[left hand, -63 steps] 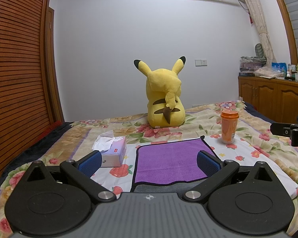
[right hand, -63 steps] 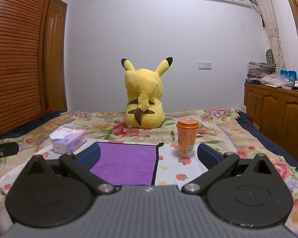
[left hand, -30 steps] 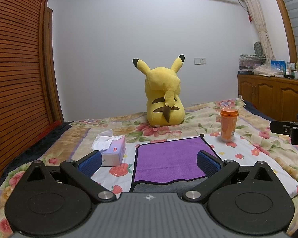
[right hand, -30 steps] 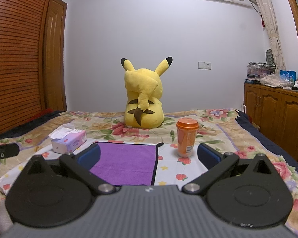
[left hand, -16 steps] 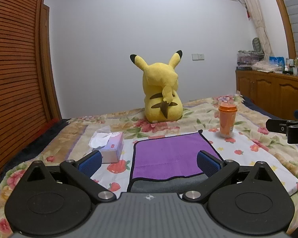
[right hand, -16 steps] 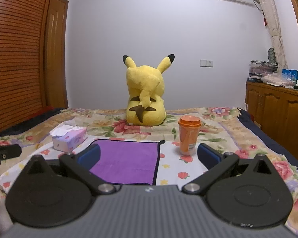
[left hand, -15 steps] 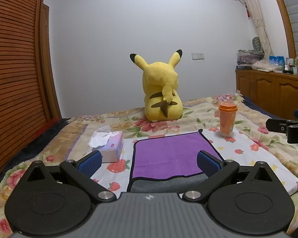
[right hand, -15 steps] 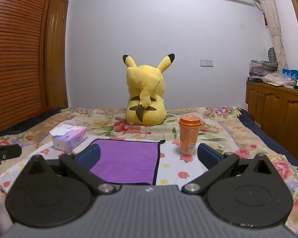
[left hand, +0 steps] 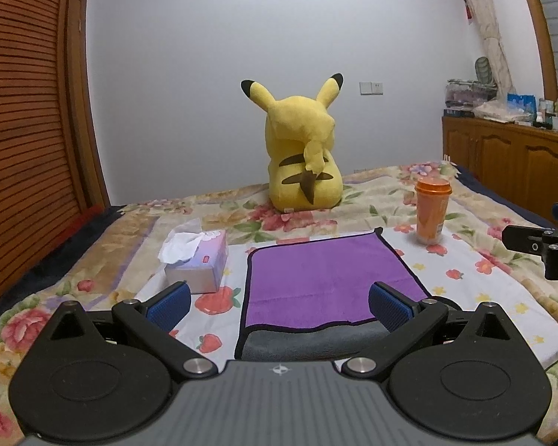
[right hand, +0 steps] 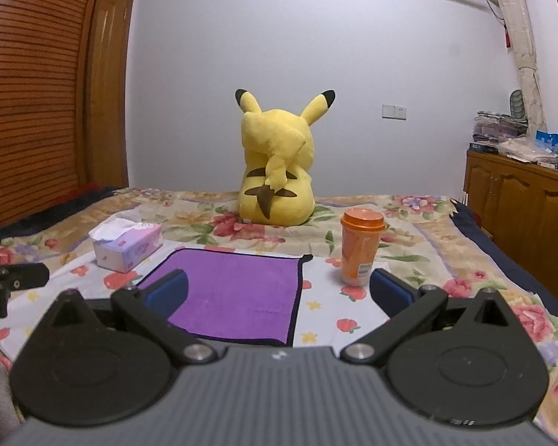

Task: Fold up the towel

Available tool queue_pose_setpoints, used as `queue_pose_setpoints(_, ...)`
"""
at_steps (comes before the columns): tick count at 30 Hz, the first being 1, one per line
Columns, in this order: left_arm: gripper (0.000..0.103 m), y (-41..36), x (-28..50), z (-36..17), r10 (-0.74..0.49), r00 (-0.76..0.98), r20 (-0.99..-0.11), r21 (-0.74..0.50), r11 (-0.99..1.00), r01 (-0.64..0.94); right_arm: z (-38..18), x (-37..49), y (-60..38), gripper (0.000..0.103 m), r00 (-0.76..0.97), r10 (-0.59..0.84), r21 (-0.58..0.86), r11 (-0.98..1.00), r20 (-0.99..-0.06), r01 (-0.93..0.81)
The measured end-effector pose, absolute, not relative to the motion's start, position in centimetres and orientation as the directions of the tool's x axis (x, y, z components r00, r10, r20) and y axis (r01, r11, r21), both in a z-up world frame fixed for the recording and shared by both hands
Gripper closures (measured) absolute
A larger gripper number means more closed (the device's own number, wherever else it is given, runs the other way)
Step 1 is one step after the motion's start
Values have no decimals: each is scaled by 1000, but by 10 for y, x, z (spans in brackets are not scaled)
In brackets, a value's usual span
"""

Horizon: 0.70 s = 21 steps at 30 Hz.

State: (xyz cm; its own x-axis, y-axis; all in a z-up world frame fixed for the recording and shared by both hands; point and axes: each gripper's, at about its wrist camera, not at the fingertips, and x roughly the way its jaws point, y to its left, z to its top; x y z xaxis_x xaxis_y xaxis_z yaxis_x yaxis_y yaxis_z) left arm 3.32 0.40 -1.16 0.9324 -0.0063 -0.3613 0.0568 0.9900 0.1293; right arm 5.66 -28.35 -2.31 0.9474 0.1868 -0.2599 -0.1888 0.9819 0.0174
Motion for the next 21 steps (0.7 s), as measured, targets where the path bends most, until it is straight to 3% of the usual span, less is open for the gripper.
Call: queue_pose_setpoints(21,0,10,75,-22,-31,908,-418,120,989,89,-34,89,-271,0,923,209,6,976,-322,-219)
